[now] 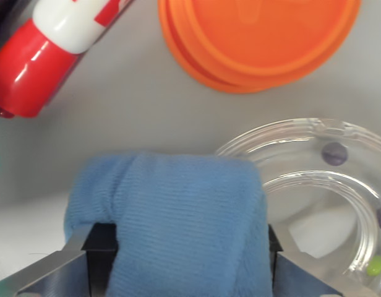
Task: Pick an object from the bin
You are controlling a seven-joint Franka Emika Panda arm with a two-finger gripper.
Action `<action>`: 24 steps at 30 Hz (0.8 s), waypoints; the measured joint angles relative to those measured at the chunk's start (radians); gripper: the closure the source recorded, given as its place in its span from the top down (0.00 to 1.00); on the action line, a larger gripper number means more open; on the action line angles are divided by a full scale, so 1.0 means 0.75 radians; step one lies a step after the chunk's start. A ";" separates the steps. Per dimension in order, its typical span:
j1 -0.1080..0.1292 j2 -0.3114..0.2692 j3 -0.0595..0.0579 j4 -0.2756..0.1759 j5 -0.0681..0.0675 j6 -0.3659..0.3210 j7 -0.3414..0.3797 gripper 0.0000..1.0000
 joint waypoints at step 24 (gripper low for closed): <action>0.001 -0.045 -0.001 -0.015 0.000 -0.026 0.000 0.00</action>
